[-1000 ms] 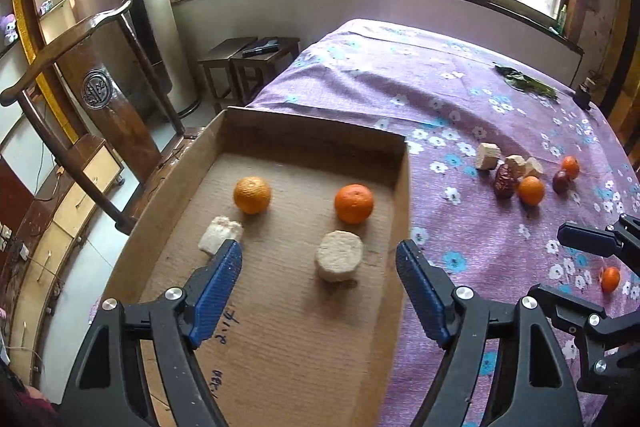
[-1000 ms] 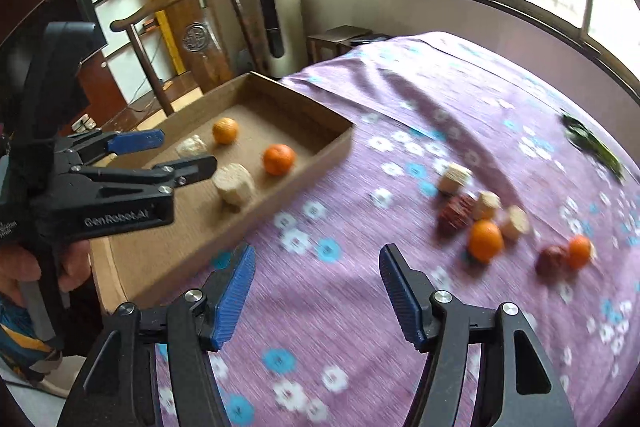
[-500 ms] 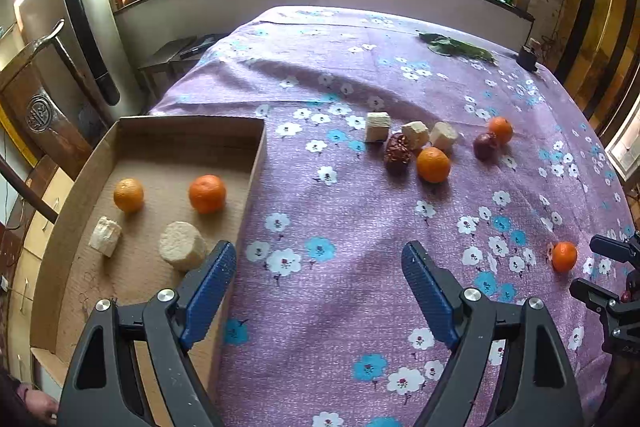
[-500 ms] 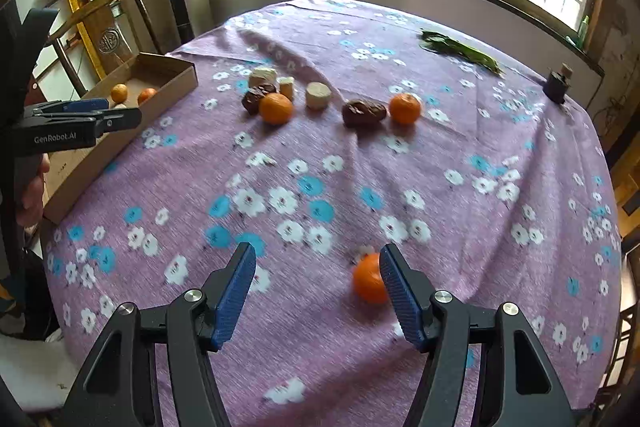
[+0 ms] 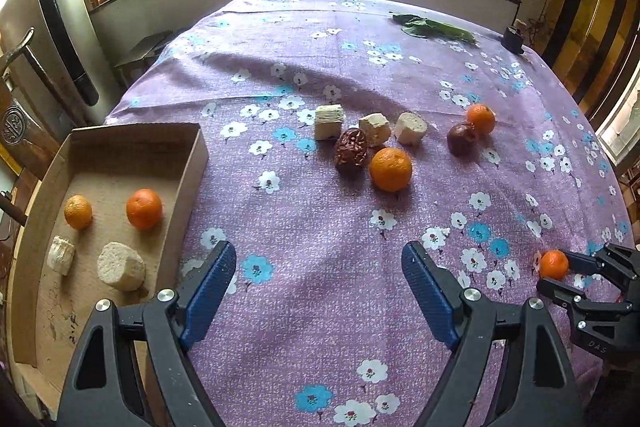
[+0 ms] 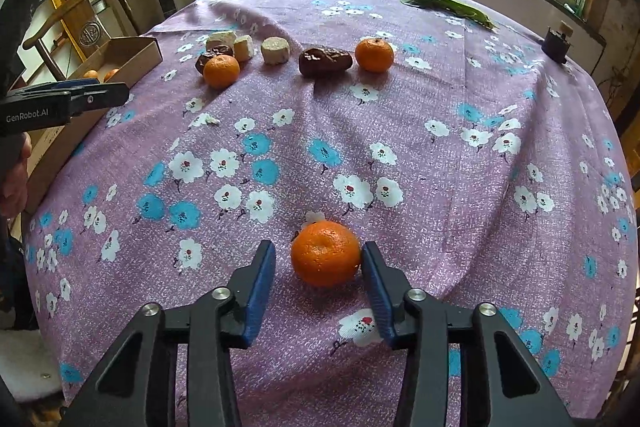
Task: Organize fruits
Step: 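Grasp a mandarin orange with the left tool while the right tool holds its orange, then carry both oranges into the box and open both tools to release them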
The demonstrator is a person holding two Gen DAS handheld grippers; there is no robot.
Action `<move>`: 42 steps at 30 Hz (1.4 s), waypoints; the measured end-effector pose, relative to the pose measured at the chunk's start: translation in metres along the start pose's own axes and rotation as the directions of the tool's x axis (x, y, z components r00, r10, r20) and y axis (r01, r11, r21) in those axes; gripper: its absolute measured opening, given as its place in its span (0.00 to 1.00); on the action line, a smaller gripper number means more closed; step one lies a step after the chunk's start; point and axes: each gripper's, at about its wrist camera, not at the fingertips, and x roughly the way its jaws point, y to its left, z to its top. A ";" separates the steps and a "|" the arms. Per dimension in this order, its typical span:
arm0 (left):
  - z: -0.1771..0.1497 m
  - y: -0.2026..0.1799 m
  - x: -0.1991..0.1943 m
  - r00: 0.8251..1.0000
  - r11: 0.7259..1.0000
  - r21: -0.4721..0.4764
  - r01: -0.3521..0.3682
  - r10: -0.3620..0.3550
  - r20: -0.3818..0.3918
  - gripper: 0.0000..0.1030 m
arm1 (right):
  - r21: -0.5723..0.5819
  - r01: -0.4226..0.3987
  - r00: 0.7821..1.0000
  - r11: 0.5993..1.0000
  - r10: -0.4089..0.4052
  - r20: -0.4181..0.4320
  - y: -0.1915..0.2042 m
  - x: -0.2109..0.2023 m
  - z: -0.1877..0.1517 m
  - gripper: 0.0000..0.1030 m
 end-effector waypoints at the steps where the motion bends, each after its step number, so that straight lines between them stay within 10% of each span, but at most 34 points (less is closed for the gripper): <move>1: 0.003 -0.003 0.004 1.000 1.000 0.000 0.005 -0.005 -0.003 0.82 | -0.008 0.000 1.000 1.000 0.000 0.012 0.000 0.001 -0.001 0.40; 16: 0.043 -0.040 0.067 1.000 0.998 -0.059 -0.003 0.002 -0.014 0.79 | 0.008 -0.047 0.999 0.999 0.046 0.029 -0.011 -0.003 -0.005 0.38; 20: 0.045 -0.041 0.079 0.995 0.993 -0.085 0.084 -0.089 -0.049 0.32 | 0.008 -0.050 0.998 0.999 0.050 0.031 -0.012 -0.003 -0.005 0.37; 42: -0.015 0.004 -0.009 1.000 1.000 -0.027 0.004 -0.004 0.012 0.30 | -0.050 -0.065 0.991 0.997 0.071 0.110 0.039 -0.039 0.010 0.37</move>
